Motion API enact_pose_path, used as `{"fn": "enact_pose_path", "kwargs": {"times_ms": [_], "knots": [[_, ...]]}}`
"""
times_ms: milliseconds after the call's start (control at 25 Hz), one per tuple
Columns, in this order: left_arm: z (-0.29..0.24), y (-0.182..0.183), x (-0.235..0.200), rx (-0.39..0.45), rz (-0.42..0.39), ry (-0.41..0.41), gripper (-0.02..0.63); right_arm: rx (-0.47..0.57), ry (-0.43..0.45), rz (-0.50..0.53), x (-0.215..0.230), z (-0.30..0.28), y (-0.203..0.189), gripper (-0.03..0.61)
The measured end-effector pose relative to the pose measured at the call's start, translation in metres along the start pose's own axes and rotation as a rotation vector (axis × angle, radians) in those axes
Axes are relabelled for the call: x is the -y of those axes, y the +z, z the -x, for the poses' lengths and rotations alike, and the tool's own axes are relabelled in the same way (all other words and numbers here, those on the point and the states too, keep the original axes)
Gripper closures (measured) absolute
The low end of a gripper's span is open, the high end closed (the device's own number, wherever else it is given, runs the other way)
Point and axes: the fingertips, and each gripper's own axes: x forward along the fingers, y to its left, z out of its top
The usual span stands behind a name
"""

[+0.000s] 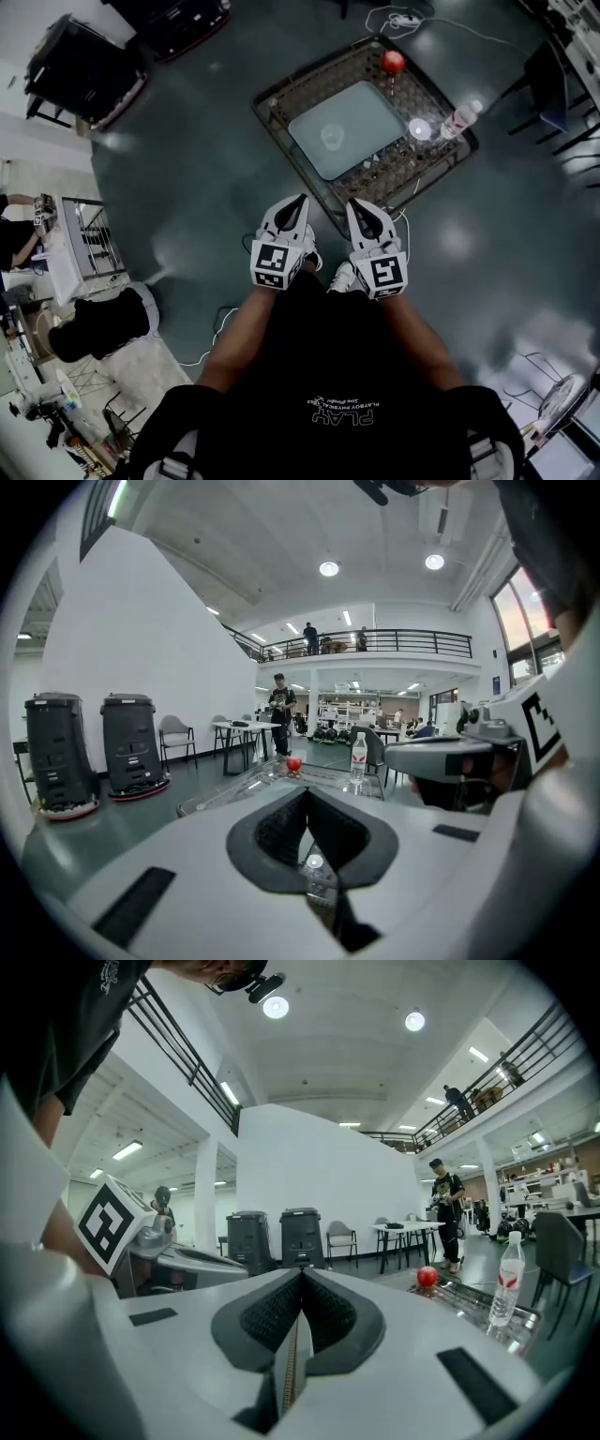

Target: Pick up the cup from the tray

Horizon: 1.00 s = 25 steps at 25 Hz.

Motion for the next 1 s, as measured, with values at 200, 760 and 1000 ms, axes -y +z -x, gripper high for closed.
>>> {"fn": "enact_pose_path", "kwargs": {"times_ms": [200, 760, 1000], "knots": [[-0.029, -0.001, -0.020, -0.017, 0.001, -0.038, 0.609, -0.025, -0.034, -0.001, 0.014, -0.031, 0.004, 0.572], [-0.106, -0.035, -0.057, -0.098, -0.027, -0.150, 0.609, -0.181, -0.169, -0.049, 0.062, -0.103, -0.049, 0.571], [-0.131, -0.061, -0.077, -0.156, -0.089, -0.082, 0.609, -0.224, -0.232, -0.074, 0.068, -0.119, -0.063, 0.571]]}}
